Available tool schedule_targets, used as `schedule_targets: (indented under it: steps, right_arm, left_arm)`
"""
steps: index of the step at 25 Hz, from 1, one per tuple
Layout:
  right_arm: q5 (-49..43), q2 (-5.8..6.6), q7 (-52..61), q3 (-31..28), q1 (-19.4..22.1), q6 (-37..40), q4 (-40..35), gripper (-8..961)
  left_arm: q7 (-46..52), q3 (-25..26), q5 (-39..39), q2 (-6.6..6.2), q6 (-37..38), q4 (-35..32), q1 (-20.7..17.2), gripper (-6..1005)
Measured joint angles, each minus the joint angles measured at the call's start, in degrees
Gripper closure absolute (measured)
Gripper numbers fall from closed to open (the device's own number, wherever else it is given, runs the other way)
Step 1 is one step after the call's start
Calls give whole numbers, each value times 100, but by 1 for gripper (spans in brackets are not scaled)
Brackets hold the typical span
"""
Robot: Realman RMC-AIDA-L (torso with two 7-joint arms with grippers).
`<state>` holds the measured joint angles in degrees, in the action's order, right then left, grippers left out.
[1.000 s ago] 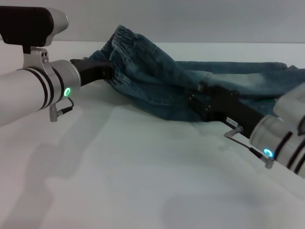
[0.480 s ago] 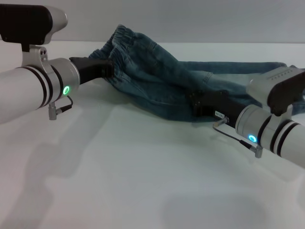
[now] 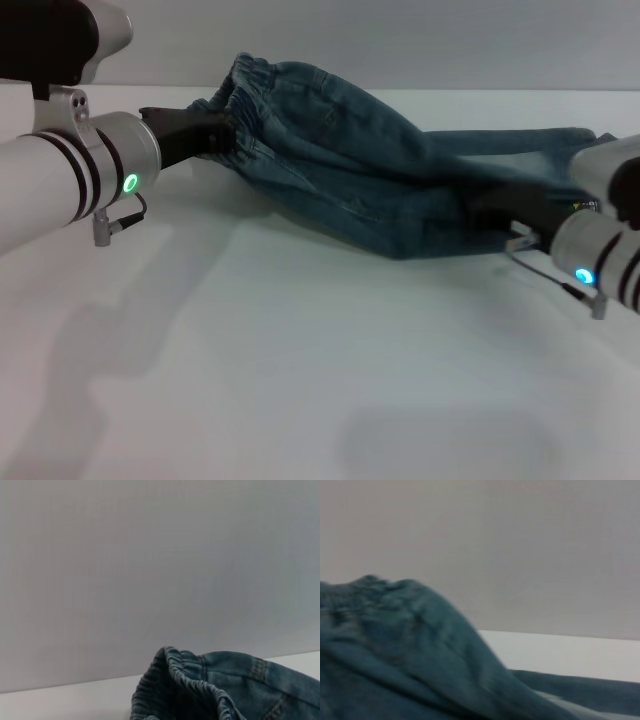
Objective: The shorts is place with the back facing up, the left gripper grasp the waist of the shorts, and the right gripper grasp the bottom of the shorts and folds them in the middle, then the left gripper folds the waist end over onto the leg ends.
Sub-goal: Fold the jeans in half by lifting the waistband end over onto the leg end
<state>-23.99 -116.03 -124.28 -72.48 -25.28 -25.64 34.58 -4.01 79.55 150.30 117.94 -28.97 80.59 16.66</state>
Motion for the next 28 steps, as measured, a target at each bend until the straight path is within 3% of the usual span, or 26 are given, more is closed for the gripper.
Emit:
schedule_targets:
  steps: [4,8,11,14,19,23,28]
  right_arm:
    - [-384,86,-7,-428,197,175,173,954]
    - [-1164,97,24,-1077,295,447,429,954]
    - [-1430,98,44,-1251,337,575,627,954]
    - [-1490,53,139,-1244,418,618,818,954]
    - [-1565,-274,232,-832,754,583,1317,954]
    - [-1532,-297,283,-419,678,622,1349,953]
    - [-1529,-280,287,-525,516,714,1119,953]
  left_arm:
    - [-43,15,0,-3,-27,57,-54,955]
    - [-121,38,-7,-8,-49,62,-58,955]
    - [-182,64,-33,-8,-50,52,-56,955]
    - [-202,69,-37,-8,-50,38,-48,955]
    - [-204,68,-40,-8,-50,52,-60,956]
    - [-205,62,-48,-8,-50,67,-59,956]
    - [-223,66,-52,-8,-31,70,-59,956]
